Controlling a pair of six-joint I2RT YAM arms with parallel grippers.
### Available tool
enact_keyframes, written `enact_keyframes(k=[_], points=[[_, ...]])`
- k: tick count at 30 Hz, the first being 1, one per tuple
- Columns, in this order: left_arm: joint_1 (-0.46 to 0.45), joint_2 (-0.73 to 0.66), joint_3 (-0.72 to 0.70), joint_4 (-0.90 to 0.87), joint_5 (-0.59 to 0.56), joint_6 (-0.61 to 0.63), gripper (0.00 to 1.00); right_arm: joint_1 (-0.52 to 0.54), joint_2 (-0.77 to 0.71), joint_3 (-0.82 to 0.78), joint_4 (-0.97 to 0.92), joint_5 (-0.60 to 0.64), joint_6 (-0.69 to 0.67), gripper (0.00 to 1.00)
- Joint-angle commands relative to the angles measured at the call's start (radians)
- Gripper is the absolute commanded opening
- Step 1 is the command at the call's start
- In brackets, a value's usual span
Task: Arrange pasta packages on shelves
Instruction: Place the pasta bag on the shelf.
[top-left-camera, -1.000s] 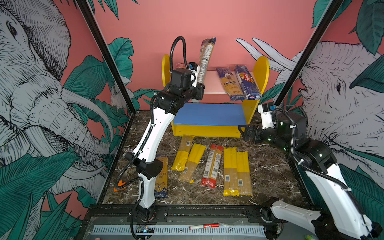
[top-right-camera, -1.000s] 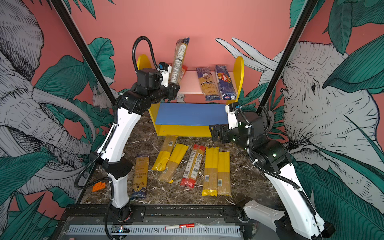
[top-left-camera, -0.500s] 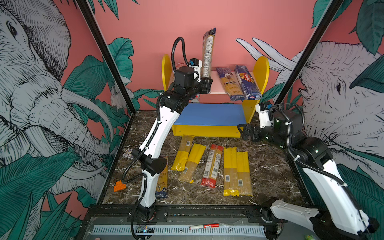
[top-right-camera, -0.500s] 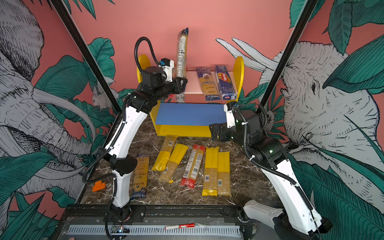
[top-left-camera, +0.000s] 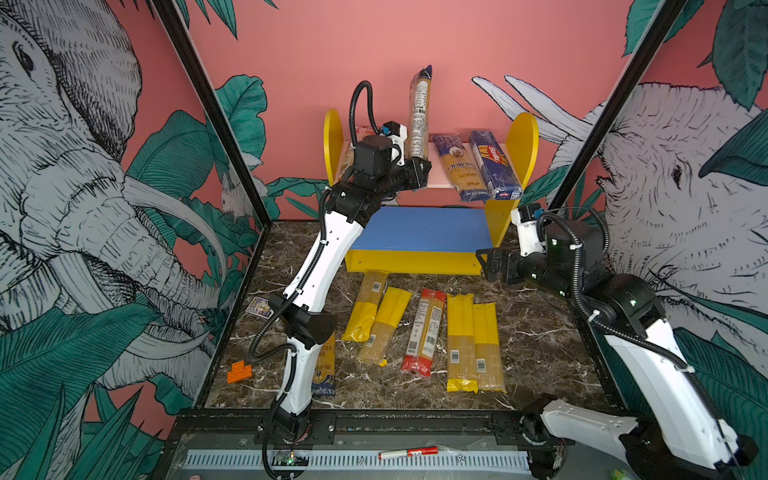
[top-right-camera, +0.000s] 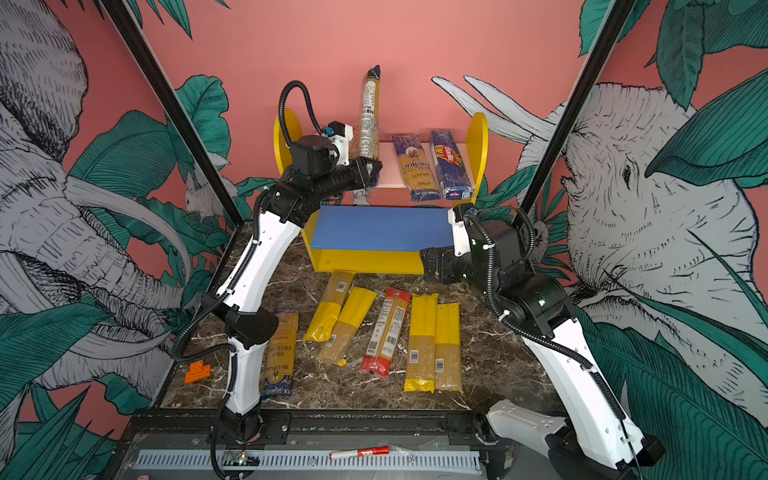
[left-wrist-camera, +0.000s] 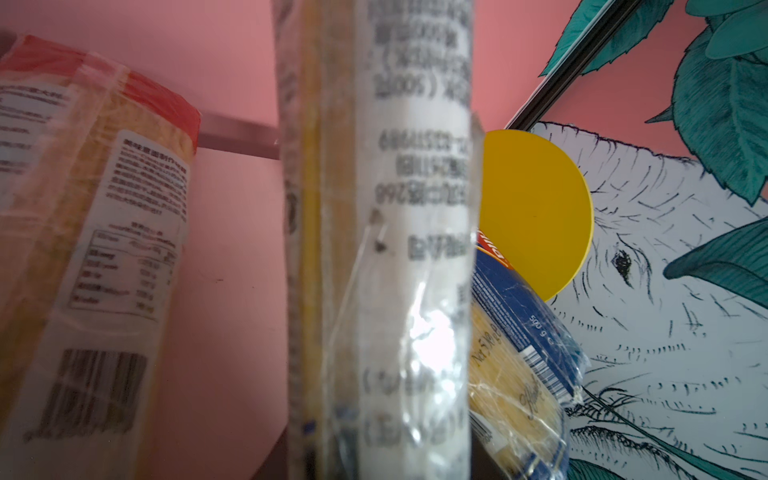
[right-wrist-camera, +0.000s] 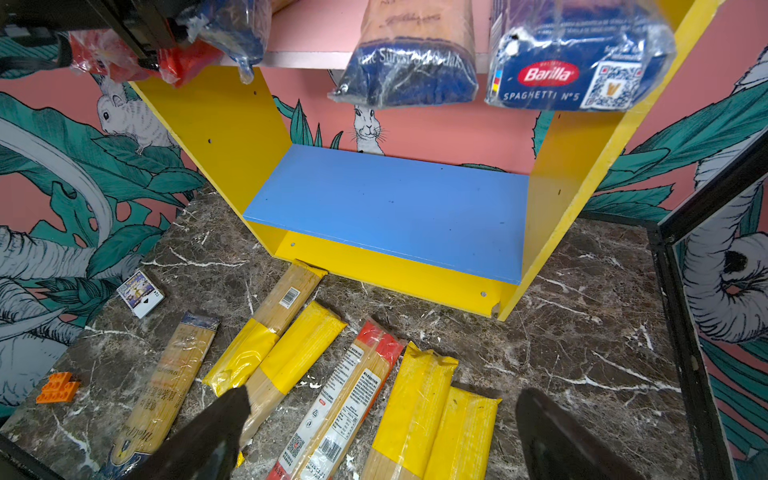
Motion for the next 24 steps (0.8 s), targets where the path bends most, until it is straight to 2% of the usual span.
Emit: enact_keyframes(k=[1, 7, 10, 12, 20, 24], points=[[0.003, -0.051, 0.055, 0.171, 0.039, -0.014, 0.05, -0.004, 0.005, 0.018, 0.028, 0.004, -0.004, 0.99], [0.041, -0.013, 0.055, 0.192, 0.104, -0.106, 0.15, -0.005, 0.002, 0.013, 0.028, 0.013, -0.003, 0.99], [0.055, 0.002, 0.055, 0.192, 0.118, -0.132, 0.28, -0.007, -0.003, 0.009, 0.029, 0.007, -0.003, 0.99], [0.060, 0.007, 0.055, 0.191, 0.128, -0.141, 0.31, -0.008, -0.007, 0.009, 0.029, 0.004, -0.004, 0.99], [0.068, 0.004, 0.049, 0.194, 0.151, -0.163, 0.57, -0.014, 0.000, 0.012, 0.034, 0.005, -0.014, 0.99], [0.069, -0.006, 0.047, 0.197, 0.157, -0.167, 0.60, -0.016, 0.003, 0.006, 0.042, 0.001, -0.014, 0.99]])
